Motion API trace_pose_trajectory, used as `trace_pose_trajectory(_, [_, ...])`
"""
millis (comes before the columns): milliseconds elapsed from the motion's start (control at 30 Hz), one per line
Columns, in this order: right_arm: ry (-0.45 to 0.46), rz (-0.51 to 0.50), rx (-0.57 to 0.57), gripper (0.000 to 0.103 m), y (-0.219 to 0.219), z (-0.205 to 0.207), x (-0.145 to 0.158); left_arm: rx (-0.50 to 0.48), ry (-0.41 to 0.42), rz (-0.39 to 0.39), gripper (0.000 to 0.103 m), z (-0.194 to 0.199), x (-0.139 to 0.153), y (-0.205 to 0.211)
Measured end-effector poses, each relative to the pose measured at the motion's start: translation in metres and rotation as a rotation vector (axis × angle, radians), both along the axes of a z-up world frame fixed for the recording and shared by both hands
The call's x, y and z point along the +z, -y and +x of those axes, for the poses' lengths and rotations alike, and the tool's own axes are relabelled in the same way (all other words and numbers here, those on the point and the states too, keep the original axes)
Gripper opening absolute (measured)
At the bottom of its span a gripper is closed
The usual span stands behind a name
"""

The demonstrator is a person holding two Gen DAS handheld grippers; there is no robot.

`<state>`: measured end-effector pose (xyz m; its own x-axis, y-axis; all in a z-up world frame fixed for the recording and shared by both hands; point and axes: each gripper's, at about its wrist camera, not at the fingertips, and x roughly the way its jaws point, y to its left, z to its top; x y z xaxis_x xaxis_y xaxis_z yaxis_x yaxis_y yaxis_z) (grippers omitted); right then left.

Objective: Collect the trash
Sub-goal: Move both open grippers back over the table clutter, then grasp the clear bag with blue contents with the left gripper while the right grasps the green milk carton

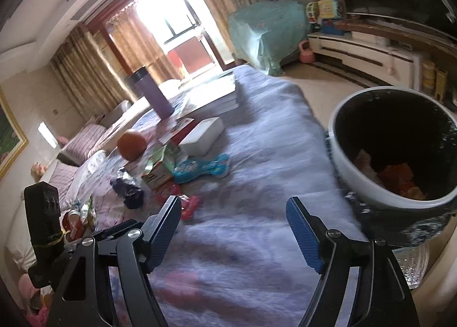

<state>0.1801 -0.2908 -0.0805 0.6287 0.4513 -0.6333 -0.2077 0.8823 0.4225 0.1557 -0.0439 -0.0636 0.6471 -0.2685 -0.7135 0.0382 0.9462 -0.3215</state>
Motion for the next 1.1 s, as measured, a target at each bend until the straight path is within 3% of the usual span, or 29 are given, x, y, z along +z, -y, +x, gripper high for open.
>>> trace_pose_trajectory(233, [0.003,0.006,0.047,0.079,-0.024,0.004,-0.001,0.114,-0.011,-0.023,0.071,-0.006,0.006,-0.031])
trace_pose_trajectory(367, [0.001,0.006,0.076,0.079,-0.038,0.007,-0.003,0.163,-0.025,-0.04,0.072,0.001,0.01,-0.045])
trace_pose_trajectory(600, [0.017,-0.01,0.128,0.079,-0.058,0.013,-0.002,0.194,-0.052,-0.003,0.074,0.034,0.015,-0.056])
trace_pose_trajectory(767, [0.02,-0.023,0.177,0.079,-0.074,0.022,-0.002,0.205,-0.093,0.004,0.073,0.059,0.003,-0.07])
trace_pose_trajectory(833, [0.022,-0.028,0.2,0.079,-0.081,0.026,-0.002,0.204,-0.094,0.01,0.07,0.062,-0.001,-0.076])
trace_pose_trajectory(867, [0.027,-0.035,0.212,0.079,-0.085,0.029,-0.001,0.197,-0.089,0.008,0.06,0.063,-0.002,-0.079])
trace_pose_trajectory(900, [0.031,-0.043,0.226,0.079,-0.091,0.031,-0.001,0.175,-0.09,-0.006,0.043,0.062,-0.004,-0.082])
trace_pose_trajectory(933, [0.034,-0.049,0.238,0.079,-0.095,0.034,-0.001,0.159,-0.093,-0.018,0.035,0.063,-0.007,-0.085])
trace_pose_trajectory(1100, [0.038,-0.082,0.294,0.079,-0.123,0.051,-0.004,0.092,-0.079,0.0,0.028,0.059,-0.008,-0.096])
